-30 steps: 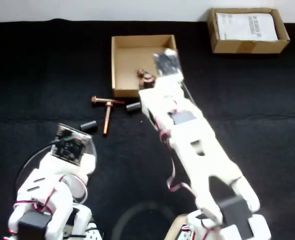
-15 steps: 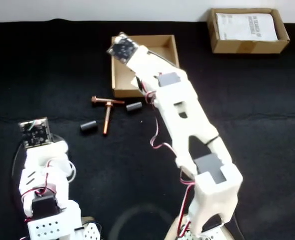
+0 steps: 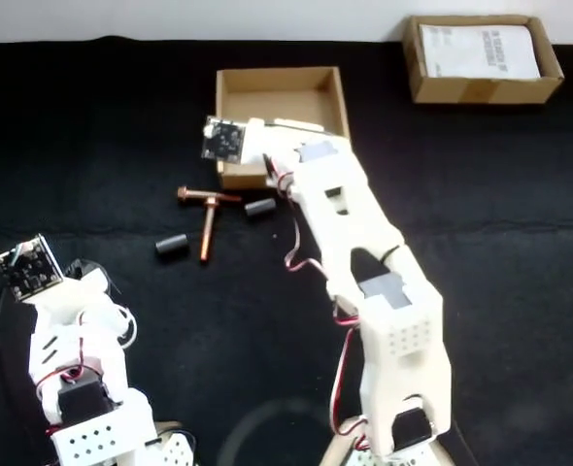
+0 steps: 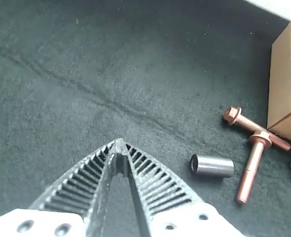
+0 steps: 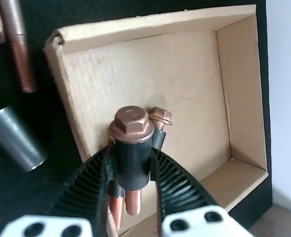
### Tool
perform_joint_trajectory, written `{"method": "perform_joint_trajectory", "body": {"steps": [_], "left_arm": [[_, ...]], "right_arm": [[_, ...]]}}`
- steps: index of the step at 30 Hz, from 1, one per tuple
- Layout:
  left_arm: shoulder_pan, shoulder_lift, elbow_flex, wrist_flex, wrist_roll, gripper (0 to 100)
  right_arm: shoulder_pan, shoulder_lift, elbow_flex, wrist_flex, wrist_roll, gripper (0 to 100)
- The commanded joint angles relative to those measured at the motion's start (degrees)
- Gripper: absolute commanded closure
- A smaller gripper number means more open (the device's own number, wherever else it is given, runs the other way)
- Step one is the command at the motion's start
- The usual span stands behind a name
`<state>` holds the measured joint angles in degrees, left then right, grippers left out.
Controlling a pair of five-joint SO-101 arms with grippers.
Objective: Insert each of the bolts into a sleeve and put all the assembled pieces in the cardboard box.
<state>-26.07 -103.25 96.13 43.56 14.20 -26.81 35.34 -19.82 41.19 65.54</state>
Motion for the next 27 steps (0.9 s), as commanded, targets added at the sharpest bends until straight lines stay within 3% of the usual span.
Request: {"method": "perform_joint_trajectory", "body": {"steps": [1, 5, 10, 19, 27], "left_arm": [[-0.6, -0.7, 1.0, 2.0, 0.4, 99], [-0.7, -0.7, 1.0, 2.5, 0.4, 99], [-0.7, -0.7, 1.0, 2.5, 0.2, 99], [-0.7, -0.5, 1.0, 2.5, 0.0, 99], [-0.7, -0.5, 1.0, 2.5, 0.0, 99]], "right_arm": [[1.3, 1.5, -3.6, 0.4, 1.2, 92.0], [1.3, 2.9, -4.4, 0.5, 1.1, 80.4], [0.7, -0.8, -4.6, 8.9, 1.0, 79.6], [-6.7, -17.1, -4.6, 32.7, -19.9, 79.6], [-12.5, -22.1, -3.9, 39.0, -21.5, 79.6]]}}
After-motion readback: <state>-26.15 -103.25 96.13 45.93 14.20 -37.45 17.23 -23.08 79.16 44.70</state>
